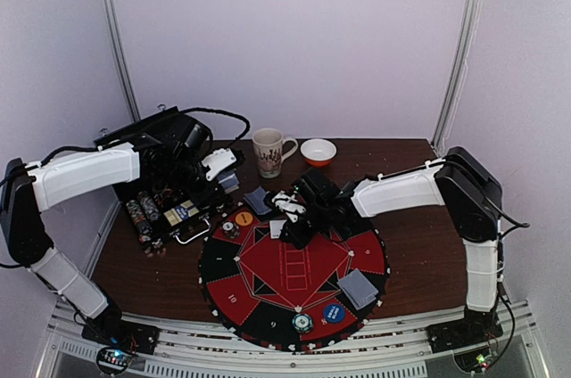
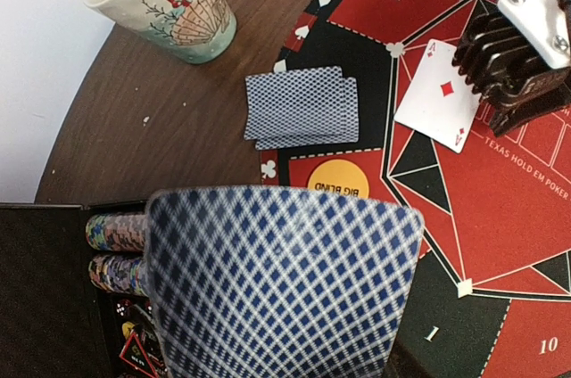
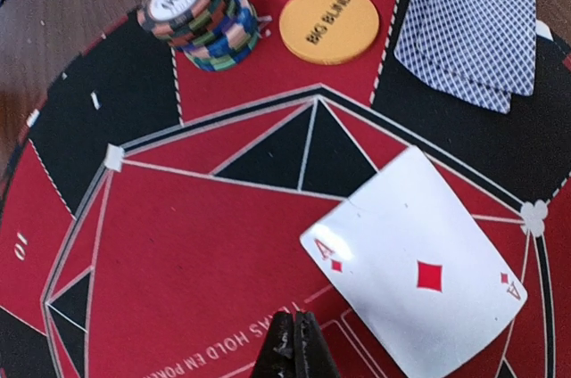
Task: Distribute texas hold em gaming equipment
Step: Adjust the poker card in the community card area.
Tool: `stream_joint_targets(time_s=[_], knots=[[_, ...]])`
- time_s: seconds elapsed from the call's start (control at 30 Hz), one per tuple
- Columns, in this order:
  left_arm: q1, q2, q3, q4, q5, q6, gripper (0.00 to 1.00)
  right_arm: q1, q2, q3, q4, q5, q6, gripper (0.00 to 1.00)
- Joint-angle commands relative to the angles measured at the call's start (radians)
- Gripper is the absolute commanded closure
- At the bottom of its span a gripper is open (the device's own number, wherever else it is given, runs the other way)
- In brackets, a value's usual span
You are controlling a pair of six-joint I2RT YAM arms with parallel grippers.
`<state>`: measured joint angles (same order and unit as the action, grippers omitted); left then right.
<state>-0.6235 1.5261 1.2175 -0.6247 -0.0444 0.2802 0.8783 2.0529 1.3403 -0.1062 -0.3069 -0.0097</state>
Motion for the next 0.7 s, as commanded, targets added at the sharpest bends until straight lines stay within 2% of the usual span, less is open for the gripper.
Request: stream_joint_targets(time_s=[0.0, 0.27, 0.67], knots=[[0.016, 0.009, 0.03, 0.031, 0.0, -0.016, 0.55, -0.001, 0.02, 0.036, 0.134, -0.078, 0.105, 1.0], [0.023, 0.008, 0.029, 0.031, -0.003, -0.025, 0.55, -0.002, 0.127, 0.103, 0.225, -0.065, 0.243, 1.0], [0.024, 0.006, 0.028, 0.029, -0.003, -0.025, 0.55, -0.02, 0.152, 0.108, 0.176, 0.053, 0.254, 1.0]])
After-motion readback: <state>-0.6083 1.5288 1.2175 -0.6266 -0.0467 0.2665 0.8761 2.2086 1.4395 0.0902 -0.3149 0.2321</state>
